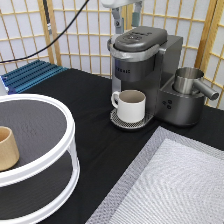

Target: Make coffee

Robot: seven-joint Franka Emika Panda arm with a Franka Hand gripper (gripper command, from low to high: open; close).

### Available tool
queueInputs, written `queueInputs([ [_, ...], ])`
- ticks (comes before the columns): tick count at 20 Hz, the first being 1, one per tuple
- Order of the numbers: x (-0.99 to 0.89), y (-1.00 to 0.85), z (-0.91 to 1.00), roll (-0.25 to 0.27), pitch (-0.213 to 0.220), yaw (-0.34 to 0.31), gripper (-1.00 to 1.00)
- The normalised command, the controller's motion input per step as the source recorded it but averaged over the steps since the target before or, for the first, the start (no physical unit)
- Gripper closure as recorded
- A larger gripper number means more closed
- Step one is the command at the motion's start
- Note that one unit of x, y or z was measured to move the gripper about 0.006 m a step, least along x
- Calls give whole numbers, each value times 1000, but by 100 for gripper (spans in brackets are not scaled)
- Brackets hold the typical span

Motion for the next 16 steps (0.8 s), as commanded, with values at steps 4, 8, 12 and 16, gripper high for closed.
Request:
queueInputs([
  [4, 0, -184, -34, -17, 0, 0, -100],
  [8, 0, -418, 0, 20, 0, 0, -100],
  [12, -30, -323, -114, 16, -7, 0, -100],
  [16, 1, -83, -85, 0, -16, 0, -100],
])
